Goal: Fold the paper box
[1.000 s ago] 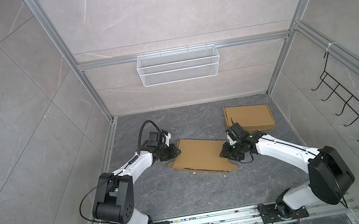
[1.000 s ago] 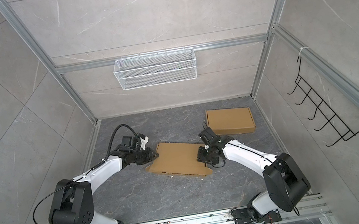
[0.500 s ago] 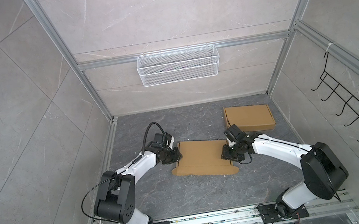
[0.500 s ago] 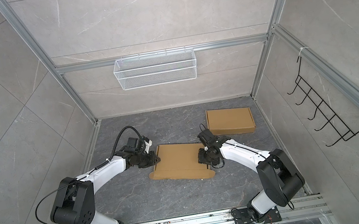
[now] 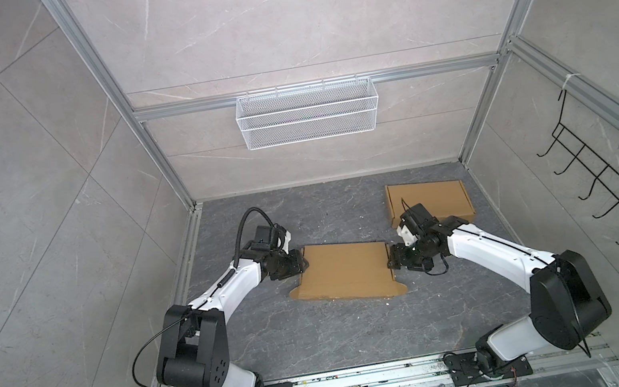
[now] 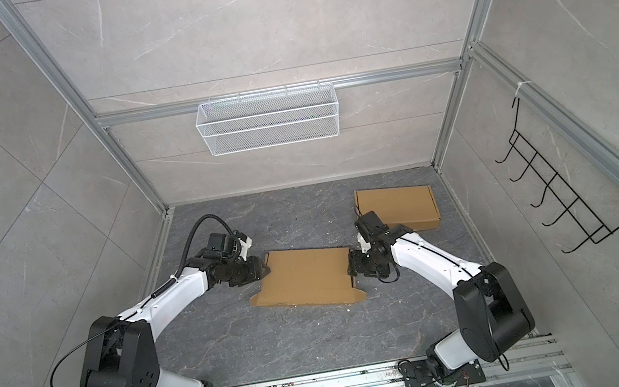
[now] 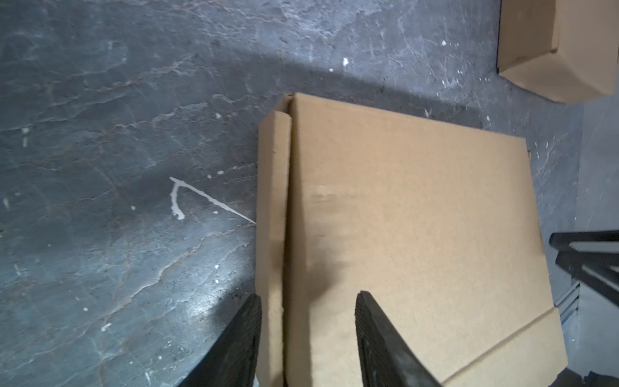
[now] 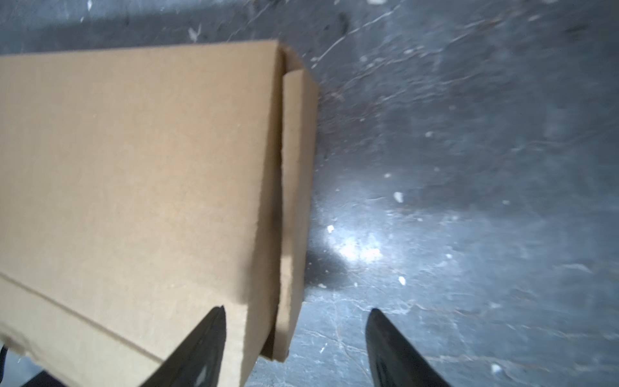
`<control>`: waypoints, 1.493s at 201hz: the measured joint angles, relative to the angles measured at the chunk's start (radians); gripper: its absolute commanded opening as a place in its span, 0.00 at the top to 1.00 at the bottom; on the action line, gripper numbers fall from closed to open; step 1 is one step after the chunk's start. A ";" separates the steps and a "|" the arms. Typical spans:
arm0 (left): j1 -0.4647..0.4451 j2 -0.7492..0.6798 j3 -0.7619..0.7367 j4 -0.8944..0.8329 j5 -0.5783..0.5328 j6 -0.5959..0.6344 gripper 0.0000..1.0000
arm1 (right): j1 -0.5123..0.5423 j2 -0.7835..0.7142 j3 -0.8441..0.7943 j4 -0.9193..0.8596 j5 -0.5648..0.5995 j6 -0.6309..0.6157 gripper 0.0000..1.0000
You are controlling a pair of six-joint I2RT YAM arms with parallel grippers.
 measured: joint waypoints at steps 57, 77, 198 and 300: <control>0.001 0.007 -0.060 0.060 0.010 -0.023 0.62 | 0.000 0.024 -0.066 0.114 -0.092 0.010 0.41; 0.001 0.016 -0.090 0.087 0.013 -0.035 0.68 | 0.000 0.048 -0.084 0.144 -0.094 0.014 0.45; 0.001 0.006 -0.111 0.118 0.013 -0.055 0.63 | -0.027 0.087 -0.100 0.216 -0.146 0.022 0.43; 0.039 0.004 -0.110 0.146 0.024 -0.089 0.70 | -0.040 0.086 -0.074 0.187 -0.104 0.004 0.62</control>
